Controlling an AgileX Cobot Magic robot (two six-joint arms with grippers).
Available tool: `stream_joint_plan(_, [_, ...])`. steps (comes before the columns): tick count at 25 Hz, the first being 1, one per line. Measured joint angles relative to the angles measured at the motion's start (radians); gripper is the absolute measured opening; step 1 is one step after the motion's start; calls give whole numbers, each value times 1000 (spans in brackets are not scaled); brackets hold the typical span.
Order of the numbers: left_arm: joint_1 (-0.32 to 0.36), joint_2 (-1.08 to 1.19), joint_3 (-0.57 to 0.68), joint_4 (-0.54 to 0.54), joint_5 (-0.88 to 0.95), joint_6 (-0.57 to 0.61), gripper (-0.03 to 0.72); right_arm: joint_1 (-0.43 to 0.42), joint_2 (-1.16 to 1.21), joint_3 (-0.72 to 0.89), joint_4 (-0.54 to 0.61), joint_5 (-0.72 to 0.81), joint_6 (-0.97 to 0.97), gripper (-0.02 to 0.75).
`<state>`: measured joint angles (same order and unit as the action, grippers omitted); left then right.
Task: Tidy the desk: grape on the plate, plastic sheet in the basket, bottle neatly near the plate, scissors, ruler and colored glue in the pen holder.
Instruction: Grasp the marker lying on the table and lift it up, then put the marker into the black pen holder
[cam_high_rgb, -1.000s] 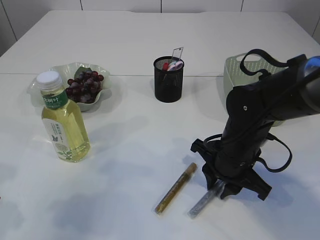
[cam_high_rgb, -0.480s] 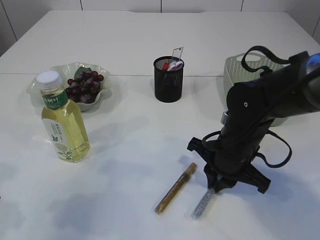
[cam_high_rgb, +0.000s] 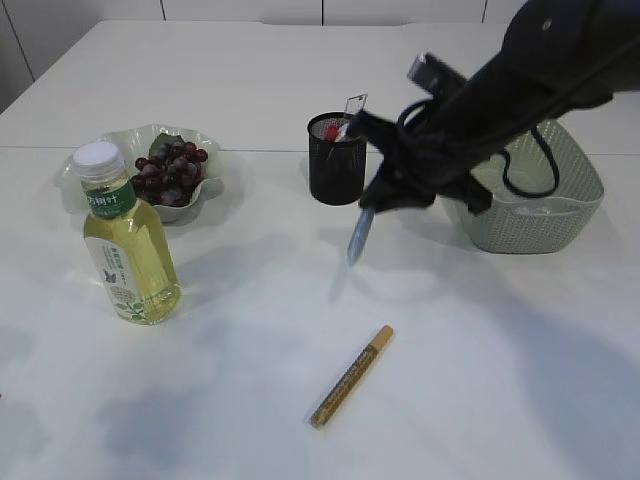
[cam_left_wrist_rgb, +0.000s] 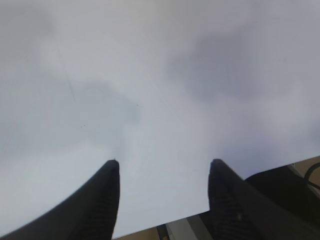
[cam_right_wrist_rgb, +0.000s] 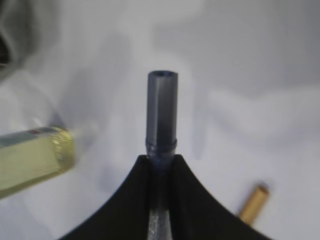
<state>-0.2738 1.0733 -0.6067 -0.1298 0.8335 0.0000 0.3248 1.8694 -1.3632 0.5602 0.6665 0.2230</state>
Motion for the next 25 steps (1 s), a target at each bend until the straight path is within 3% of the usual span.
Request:
stream_joint_plan(6, [0,0,0,0,0,0,414,-104,15,-184,346,-6,-478,92])
stream_joint_plan(13, [0,0,0,0,0,0,413,-131,177,-372,704,-20,-890,91])
stream_joint_plan(25, [0,0,0,0,44,0,393,-131,403,-621,907,-112,-1469,91])
